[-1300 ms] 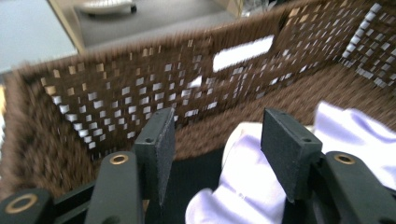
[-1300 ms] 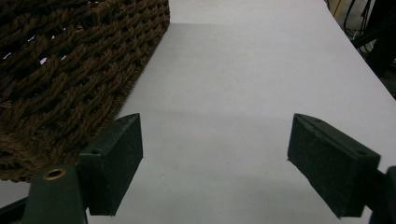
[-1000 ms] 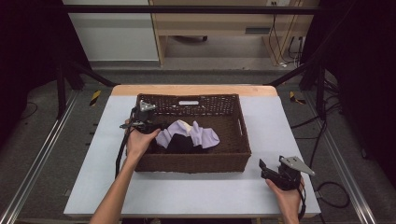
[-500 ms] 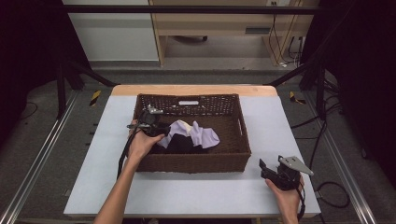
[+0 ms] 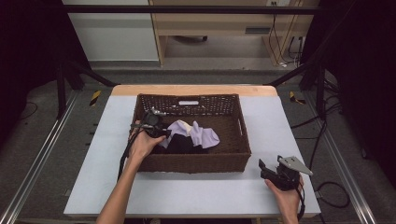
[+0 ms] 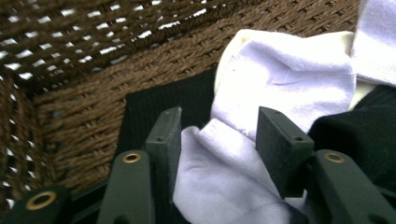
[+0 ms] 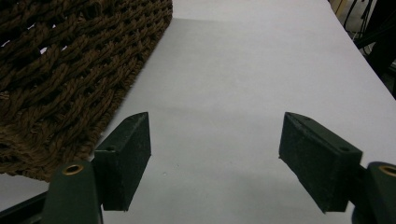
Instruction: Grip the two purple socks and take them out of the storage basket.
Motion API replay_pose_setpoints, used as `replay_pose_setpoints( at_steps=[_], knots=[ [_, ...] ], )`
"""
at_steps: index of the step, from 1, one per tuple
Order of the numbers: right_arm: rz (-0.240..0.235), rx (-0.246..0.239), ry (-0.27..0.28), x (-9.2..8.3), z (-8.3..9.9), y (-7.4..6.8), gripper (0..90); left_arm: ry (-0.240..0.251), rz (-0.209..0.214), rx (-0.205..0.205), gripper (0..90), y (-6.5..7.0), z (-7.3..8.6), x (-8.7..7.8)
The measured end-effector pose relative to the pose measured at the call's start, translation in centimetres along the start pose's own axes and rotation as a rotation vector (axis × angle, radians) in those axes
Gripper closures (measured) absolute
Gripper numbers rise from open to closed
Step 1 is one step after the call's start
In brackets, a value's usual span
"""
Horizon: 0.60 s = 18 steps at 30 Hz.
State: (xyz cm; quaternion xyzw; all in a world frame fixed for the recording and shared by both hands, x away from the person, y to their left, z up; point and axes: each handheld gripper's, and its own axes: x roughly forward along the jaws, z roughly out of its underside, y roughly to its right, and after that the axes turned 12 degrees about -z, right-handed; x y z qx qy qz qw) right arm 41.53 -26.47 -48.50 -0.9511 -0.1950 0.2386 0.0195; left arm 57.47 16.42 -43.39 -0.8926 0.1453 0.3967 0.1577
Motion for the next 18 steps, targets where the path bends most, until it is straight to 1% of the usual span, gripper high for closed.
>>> replay_pose_setpoints(
  at_steps=[2,3,4,5,7,9,13,15,18],
  knots=[
    [-0.001,0.0,0.001,0.0,0.0,-0.01,25.5,-0.016,0.011,0.011,56.1,0.04,0.08,0.15],
    [-0.001,0.0,0.002,0.0,0.0,-0.02,25.6,-0.018,0.012,0.017,56.1,0.07,0.14,0.25],
    [-0.002,-0.001,0.001,-0.02,0.0,-0.03,25.7,-0.029,0.019,0.03,56.2,0.12,0.23,0.42],
    [-0.002,-0.003,0.002,-0.02,0.01,-0.03,25.7,-0.037,0.022,0.041,58.0,0.1,0.24,0.43],
    [-0.003,-0.004,0.002,-0.02,0.01,-0.04,25.9,-0.035,0.031,0.048,61.3,0.16,0.29,0.5],
    [-0.003,-0.004,0.002,-0.01,0.01,-0.05,26.2,-0.045,0.036,0.06,66.2,0.13,0.31,0.47],
    [-0.004,-0.005,0.002,-0.01,0.01,-0.05,26.9,-0.05,0.051,0.055,81.4,0.05,0.25,0.24],
    [-0.004,-0.005,0.003,-0.02,0.01,-0.05,27.3,-0.052,0.061,0.049,84.7,-0.04,0.23,0.05],
    [-0.006,-0.005,0.006,-0.07,0.03,-0.08,27.4,-0.036,0.063,0.026,86.3,-0.18,0.17,-0.25]
  ],
)
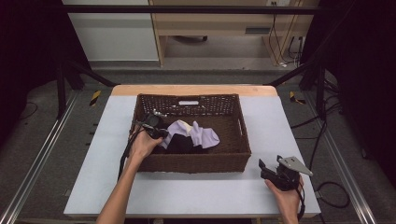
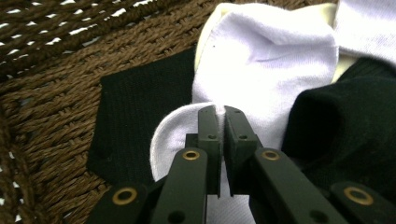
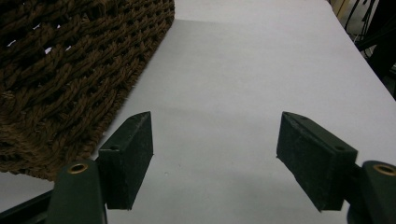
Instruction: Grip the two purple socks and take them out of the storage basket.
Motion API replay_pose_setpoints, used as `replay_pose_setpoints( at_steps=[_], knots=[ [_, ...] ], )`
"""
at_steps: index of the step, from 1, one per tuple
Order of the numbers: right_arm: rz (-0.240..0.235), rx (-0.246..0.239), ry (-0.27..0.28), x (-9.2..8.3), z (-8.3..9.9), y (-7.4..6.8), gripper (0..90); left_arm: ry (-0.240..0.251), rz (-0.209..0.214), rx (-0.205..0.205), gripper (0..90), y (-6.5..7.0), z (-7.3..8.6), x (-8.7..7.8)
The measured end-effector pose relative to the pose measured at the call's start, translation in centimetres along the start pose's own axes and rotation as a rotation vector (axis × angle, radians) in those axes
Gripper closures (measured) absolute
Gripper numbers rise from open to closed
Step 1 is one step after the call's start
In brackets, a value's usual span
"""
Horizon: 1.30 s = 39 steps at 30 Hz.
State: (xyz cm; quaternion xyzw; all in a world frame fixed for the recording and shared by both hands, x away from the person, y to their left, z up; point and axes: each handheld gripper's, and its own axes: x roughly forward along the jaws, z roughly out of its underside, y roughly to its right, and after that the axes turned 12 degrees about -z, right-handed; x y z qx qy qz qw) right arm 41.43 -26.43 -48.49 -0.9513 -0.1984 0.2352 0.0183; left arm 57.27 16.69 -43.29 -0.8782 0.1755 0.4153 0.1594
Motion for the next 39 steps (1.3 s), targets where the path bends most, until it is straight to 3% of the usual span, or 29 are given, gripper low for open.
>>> replay_pose_setpoints(
  at_steps=[3,12,19,32,39],
  knots=[
    [0.0,-0.002,0.003,0.0,0.0,0.0,27.9,0.041,0.0,-0.02,86.6,-0.1,0.0,-0.4],
    [-0.005,0.001,0.003,0.0,0.0,0.1,28.5,0.261,-0.018,-0.069,86.8,-0.5,0.2,-2.5],
    [-0.009,0.007,0.005,0.0,0.0,0.1,28.8,0.39,0.014,-0.12,86.9,-0.9,0.5,-3.6],
    [-0.015,0.015,0.0,0.0,0.0,0.3,29.7,0.585,0.085,-0.216,87.0,-2.0,0.5,-5.3],
    [-0.015,0.022,-0.003,0.0,0.0,0.3,29.7,0.661,0.108,-0.209,87.0,-2.1,-0.2,-7.2]
  ],
)
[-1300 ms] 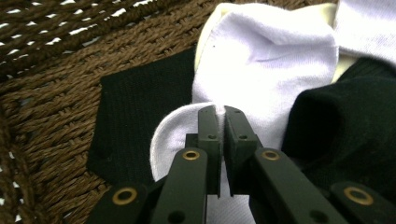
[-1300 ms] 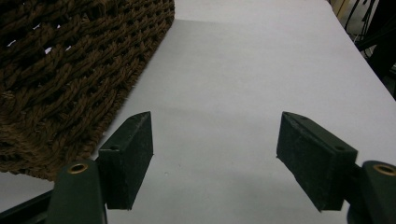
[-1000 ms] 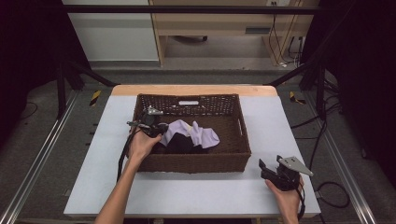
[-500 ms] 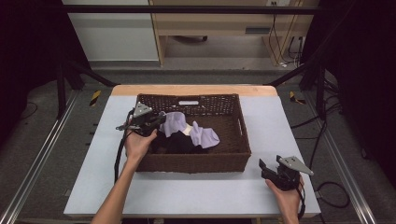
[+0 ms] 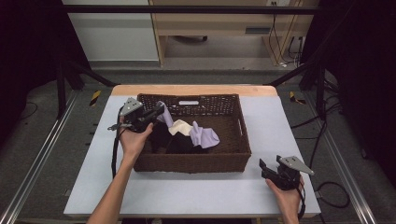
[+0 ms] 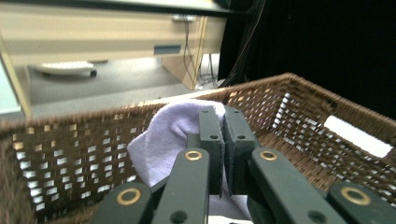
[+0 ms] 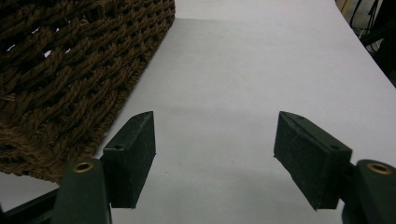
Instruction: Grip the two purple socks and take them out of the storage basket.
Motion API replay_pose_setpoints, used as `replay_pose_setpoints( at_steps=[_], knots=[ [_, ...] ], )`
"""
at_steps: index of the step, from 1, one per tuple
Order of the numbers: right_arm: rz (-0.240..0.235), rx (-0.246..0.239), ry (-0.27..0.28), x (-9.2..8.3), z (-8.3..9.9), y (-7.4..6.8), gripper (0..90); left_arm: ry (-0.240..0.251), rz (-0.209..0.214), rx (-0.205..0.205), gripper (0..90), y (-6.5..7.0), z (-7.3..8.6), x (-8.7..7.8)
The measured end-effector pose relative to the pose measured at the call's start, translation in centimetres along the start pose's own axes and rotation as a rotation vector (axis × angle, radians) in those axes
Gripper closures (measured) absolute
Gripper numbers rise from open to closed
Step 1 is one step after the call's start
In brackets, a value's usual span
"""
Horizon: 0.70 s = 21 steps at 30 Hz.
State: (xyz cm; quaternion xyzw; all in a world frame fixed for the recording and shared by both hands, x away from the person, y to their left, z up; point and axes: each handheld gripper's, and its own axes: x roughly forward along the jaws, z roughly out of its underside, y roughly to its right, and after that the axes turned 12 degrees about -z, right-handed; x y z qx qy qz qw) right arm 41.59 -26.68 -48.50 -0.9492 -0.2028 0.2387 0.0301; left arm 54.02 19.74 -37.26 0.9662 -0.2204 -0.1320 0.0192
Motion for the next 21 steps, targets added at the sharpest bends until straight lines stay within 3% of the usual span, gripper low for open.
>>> replay_pose_setpoints(
  at_steps=[12,21],
  knots=[
    [0.002,0.004,0.002,0.0,0.0,0.0,29.5,0.075,0.058,0.059,87.0,1.9,-3.2,-4.4],
    [0.007,0.006,0.0,0.0,0.0,0.1,29.3,0.116,0.141,0.085,87.0,3.2,-4.8,-8.3]
  ],
)
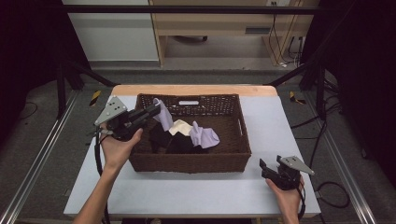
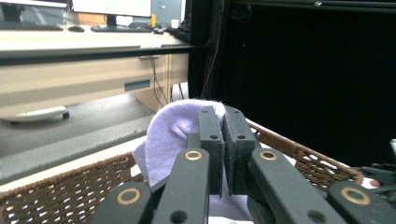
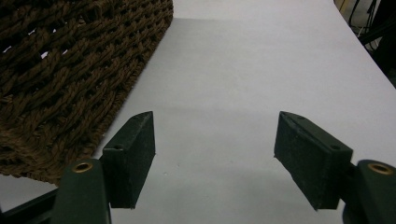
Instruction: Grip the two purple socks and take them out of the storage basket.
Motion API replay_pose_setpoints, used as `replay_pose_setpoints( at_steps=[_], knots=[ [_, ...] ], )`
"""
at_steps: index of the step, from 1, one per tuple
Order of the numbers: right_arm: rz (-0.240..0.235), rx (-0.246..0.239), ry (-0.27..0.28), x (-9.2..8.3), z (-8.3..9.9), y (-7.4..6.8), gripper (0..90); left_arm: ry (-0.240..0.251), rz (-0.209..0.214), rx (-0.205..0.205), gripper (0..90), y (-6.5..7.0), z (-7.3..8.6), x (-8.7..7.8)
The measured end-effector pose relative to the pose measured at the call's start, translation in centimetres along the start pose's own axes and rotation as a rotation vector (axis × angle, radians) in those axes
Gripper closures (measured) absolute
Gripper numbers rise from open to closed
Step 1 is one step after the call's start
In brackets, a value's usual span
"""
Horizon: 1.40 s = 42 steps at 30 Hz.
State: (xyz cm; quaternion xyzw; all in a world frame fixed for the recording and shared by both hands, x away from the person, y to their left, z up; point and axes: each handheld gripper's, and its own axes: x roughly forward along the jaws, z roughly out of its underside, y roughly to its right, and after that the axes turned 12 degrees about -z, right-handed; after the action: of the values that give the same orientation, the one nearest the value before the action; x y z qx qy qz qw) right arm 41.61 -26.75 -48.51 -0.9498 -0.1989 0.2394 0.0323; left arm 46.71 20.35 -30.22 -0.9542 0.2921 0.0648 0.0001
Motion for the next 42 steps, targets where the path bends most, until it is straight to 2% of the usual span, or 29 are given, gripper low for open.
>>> replay_pose_setpoints(
  at_steps=[5,12,19,23,28,32,37,38,42],
  knots=[
    [-0.002,-0.003,0.002,-0.1,0.0,-0.1,28.9,0.018,0.035,0.037,87.0,1.3,-0.7,-1.7],
    [0.007,-0.001,0.003,-0.1,0.0,-0.1,28.3,0.013,0.093,0.08,87.0,3.4,-0.9,-4.2],
    [0.007,-0.001,0.005,-0.1,0.0,-0.1,28.3,-0.018,0.141,0.114,87.0,5.1,0.4,-6.2],
    [0.008,-0.004,0.006,-0.1,0.0,-0.1,28.2,-0.032,0.159,0.119,87.0,5.7,1.3,-7.0],
    [0.008,-0.004,0.006,-0.1,0.0,-0.1,28.1,-0.07,0.175,0.127,86.9,6.2,3.3,-7.7],
    [0.007,-0.006,0.007,-0.1,0.0,-0.1,28.1,-0.115,0.188,0.118,86.9,6.4,5.2,-7.9],
    [0.009,-0.007,0.007,0.0,0.1,-0.1,28.1,-0.195,0.197,0.107,87.0,6.7,8.0,-7.5],
    [0.01,-0.008,0.006,-0.1,0.0,-0.1,28.1,-0.224,0.197,0.114,87.0,6.8,8.7,-7.3],
    [0.007,-0.01,0.008,-0.1,0.1,-0.2,28.1,-0.286,0.198,0.122,86.9,7.2,10.5,-6.6]
  ],
)
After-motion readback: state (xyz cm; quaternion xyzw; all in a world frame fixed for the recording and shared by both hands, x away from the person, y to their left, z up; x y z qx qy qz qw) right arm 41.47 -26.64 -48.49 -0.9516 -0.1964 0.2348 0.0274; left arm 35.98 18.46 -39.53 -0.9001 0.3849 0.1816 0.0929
